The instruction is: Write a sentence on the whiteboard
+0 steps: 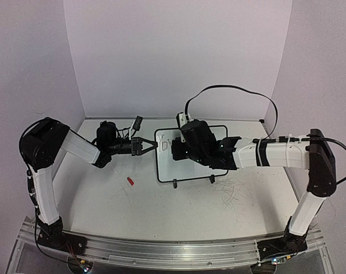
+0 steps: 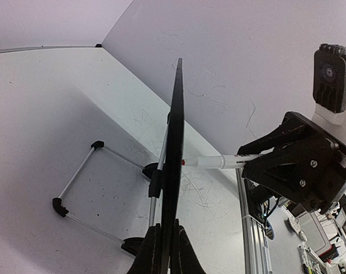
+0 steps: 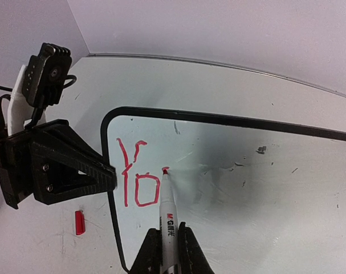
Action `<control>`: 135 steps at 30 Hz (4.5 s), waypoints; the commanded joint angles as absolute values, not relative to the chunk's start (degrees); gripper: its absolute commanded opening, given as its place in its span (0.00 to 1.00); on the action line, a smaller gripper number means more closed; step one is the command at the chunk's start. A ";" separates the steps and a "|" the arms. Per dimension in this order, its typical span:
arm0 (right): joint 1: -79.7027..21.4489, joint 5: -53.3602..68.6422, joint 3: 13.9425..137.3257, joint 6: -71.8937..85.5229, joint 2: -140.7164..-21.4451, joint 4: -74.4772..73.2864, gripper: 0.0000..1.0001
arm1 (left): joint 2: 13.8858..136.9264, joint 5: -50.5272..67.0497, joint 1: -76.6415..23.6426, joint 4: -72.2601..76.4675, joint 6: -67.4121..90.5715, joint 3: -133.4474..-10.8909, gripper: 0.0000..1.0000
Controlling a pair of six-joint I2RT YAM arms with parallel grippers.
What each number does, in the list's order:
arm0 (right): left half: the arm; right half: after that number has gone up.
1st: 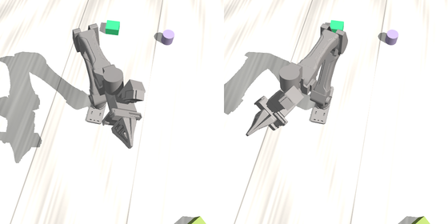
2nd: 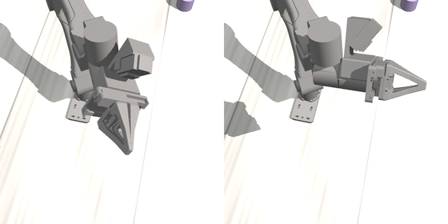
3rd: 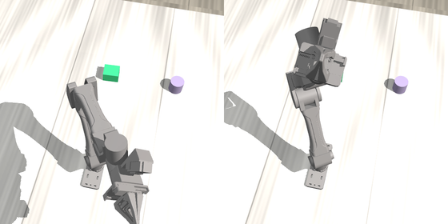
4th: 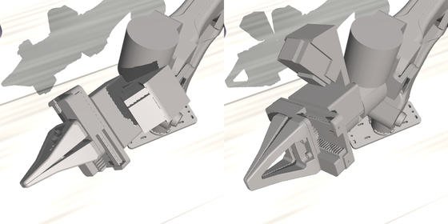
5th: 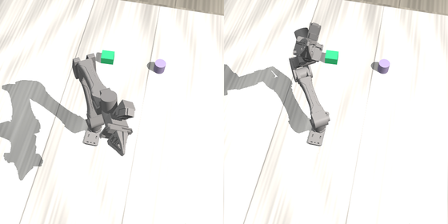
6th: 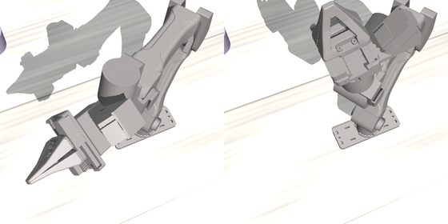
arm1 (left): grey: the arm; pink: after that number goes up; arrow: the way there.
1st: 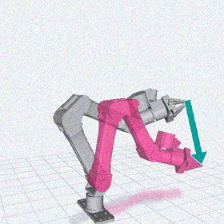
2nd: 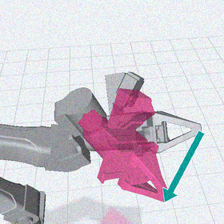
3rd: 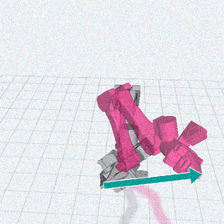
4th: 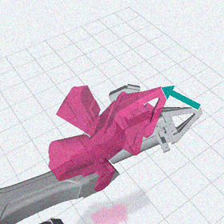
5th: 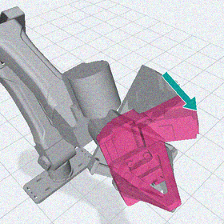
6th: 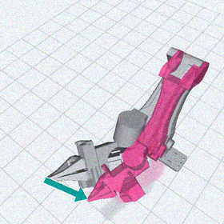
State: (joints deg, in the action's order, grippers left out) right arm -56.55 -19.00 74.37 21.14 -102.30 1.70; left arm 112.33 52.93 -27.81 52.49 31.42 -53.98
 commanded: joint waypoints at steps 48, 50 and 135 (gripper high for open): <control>-57.73 -19.92 70.81 26.19 -100.71 0.00 0.00 | 109.12 54.96 -28.07 53.44 32.21 -54.79 0.00; -57.73 -19.76 70.68 26.30 -100.70 0.00 0.00 | 109.16 54.98 -28.08 53.44 32.17 -54.76 0.00; -57.01 -21.60 68.66 26.81 -97.16 -1.82 0.00 | 109.41 55.17 -28.21 53.18 32.13 -55.00 0.00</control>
State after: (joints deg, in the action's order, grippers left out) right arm -57.41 -20.00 68.58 26.45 -100.34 -0.47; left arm 112.33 52.57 -27.83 51.96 31.38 -53.98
